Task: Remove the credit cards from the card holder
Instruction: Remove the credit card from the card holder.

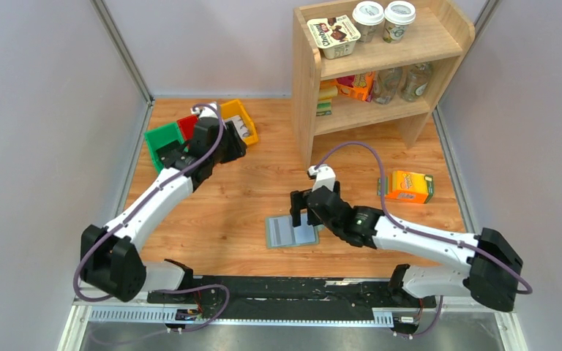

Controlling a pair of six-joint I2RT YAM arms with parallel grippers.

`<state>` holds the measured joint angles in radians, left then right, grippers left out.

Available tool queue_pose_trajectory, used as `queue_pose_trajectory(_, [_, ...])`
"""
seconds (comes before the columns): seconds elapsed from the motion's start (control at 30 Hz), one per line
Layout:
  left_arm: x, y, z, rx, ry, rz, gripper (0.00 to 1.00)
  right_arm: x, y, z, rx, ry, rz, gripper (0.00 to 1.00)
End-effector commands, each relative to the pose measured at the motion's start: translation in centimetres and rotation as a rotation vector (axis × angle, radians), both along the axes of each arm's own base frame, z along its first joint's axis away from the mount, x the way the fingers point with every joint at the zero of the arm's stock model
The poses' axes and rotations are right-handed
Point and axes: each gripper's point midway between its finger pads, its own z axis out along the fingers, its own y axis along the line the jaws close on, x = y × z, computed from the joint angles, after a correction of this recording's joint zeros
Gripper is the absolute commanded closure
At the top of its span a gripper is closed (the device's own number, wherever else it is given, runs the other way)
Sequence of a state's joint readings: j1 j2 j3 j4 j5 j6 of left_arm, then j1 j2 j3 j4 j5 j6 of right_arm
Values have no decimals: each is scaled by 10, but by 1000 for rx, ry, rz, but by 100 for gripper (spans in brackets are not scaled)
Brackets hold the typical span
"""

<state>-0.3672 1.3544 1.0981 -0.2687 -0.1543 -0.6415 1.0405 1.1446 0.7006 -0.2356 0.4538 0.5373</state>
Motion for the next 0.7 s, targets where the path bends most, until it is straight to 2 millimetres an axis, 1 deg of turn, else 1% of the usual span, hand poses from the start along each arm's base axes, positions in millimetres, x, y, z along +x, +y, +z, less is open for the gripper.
queue_pose_trajectory(0.0, [-65, -17, -28, 4, 133, -140, 46, -24, 17, -18, -93, 157, 76, 0])
queue_pose_trajectory(0.03, [-76, -20, -28, -5, 144, -163, 46, -27, 22, -19, -107, 162, 89, 0])
queue_pose_trajectory(0.07, [-86, -20, -37, -6, 169, -170, 46, -30, 26, -21, -120, 172, 99, 0])
queue_pose_trajectory(0.1, [-95, -20, -34, -20, 167, -182, 46, -33, 30, -25, -137, 184, 107, 0])
queue_pose_trajectory(0.13, [-104, -20, -46, -30, 198, -179, 46, -35, 33, -27, -150, 192, 113, 0])
queue_pose_trajectory(0.17, [-115, -20, -53, -45, 205, -193, 46, -36, 36, -30, -171, 202, 114, 0])
queue_pose_trajectory(0.2, [-119, -20, -51, -69, 196, -186, 46, -38, 38, -34, -188, 213, 113, 0])
queue_pose_trajectory(0.23, [-129, -22, -63, -82, 221, -202, 46, -38, 41, -39, -212, 230, 112, 0])
queue_pose_trajectory(0.27, [-133, -23, -64, -104, 216, -202, 46, -40, 43, -42, -230, 240, 117, 0])
queue_pose_trajectory(0.3, [-139, -27, -71, -119, 226, -225, 46, -40, 47, -44, -242, 250, 122, 0])
queue_pose_trajectory(0.33, [-145, -31, -73, -145, 234, -241, 46, -43, 50, -50, -271, 266, 132, 0])
queue_pose_trajectory(0.37, [-150, -34, -81, -153, 243, -256, 46, -46, 54, -55, -289, 275, 140, 0])
queue_pose_trajectory(0.4, [-155, -38, -84, -169, 252, -273, 46, -48, 57, -56, -300, 276, 149, 0])
queue_pose_trajectory(0.5, [-168, -43, -100, -185, 289, -299, 46, -50, 64, -67, -324, 292, 157, 0])
queue_pose_trajectory(0.53, [-170, -46, -102, -196, 297, -307, 46, -50, 67, -69, -324, 297, 158, 0])
queue_pose_trajectory(0.63, [-179, -49, -115, -206, 325, -314, 46, -50, 72, -77, -339, 310, 170, 0])
queue_pose_trajectory(0.67, [-179, -51, -115, -208, 323, -319, 46, -51, 72, -80, -348, 315, 174, 0])
